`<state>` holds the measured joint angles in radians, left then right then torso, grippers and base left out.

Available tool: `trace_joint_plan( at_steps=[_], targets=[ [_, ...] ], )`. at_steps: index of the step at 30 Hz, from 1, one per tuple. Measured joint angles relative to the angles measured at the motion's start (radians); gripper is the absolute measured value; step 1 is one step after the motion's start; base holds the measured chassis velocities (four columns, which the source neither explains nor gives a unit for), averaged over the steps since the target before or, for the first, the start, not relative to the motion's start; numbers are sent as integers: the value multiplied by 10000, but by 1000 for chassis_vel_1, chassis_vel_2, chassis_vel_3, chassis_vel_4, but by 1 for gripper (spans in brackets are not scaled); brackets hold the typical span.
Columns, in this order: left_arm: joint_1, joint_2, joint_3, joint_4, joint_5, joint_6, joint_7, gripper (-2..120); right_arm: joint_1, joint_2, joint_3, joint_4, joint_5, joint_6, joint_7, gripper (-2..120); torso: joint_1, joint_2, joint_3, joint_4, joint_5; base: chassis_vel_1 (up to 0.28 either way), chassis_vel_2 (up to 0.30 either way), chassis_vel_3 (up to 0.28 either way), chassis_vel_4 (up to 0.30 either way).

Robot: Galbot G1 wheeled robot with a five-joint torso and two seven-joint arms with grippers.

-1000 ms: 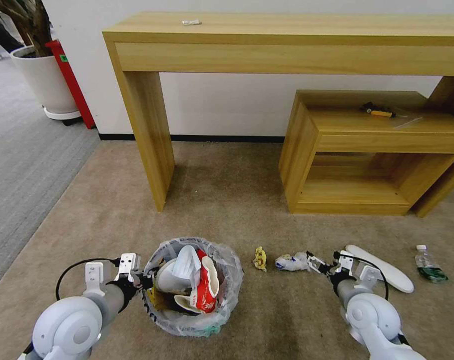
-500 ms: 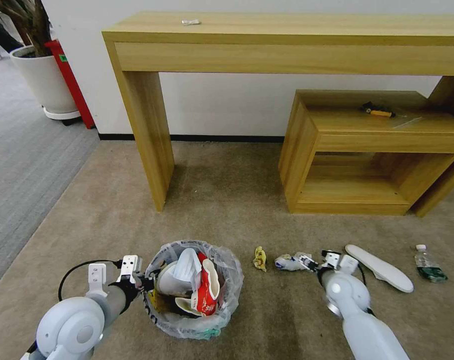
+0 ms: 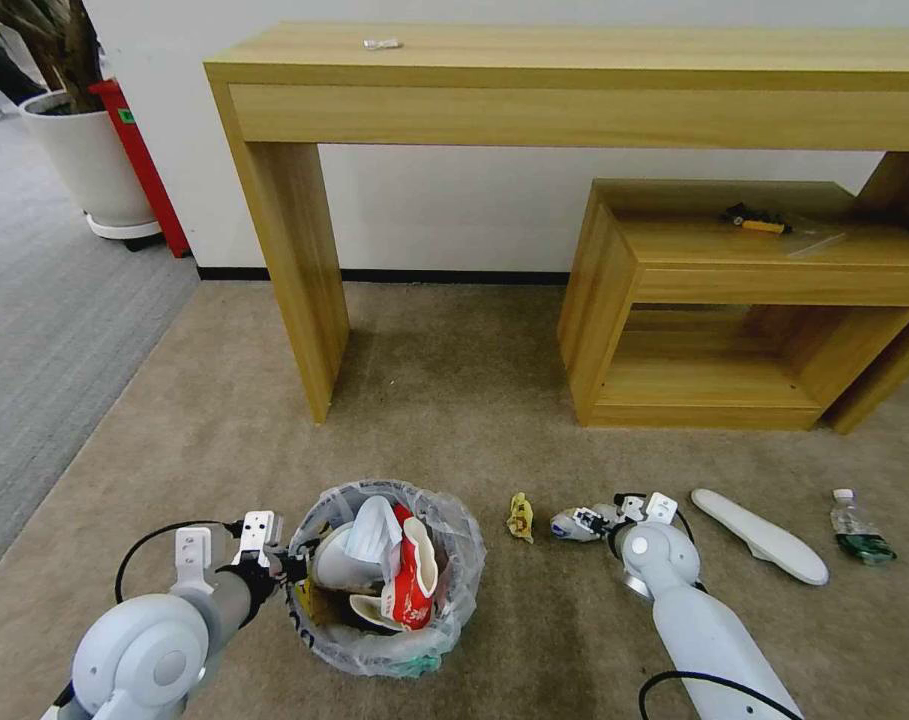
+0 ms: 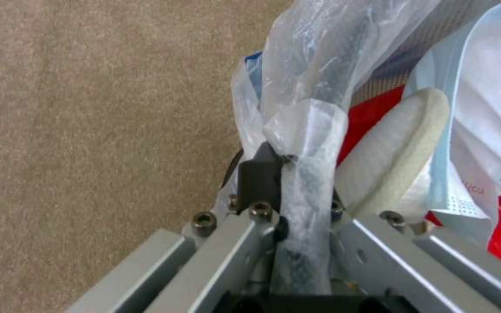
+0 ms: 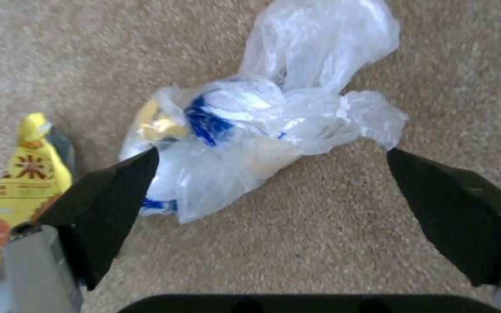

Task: Pick up the trash bin and place the garbage on the floor into it.

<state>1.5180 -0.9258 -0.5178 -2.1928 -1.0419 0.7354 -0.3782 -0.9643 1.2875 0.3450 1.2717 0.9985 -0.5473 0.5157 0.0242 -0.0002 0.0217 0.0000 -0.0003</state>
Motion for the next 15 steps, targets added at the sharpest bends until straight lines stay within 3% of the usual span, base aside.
trace_joint_plan(
  at_steps=[7,15],
  targets=[
    [-14,-13,2,61,17,0,-3,0,97,-22,-109,-284,-236,158,-299,78,0,0,0,-1,-1,0,0,0,0],
    [-53,25,-22,111,9,0,44,0,176,59,-252,-626,-901,388,-653,43,0,1,0,0,0,0,0,0,0]
  ],
)
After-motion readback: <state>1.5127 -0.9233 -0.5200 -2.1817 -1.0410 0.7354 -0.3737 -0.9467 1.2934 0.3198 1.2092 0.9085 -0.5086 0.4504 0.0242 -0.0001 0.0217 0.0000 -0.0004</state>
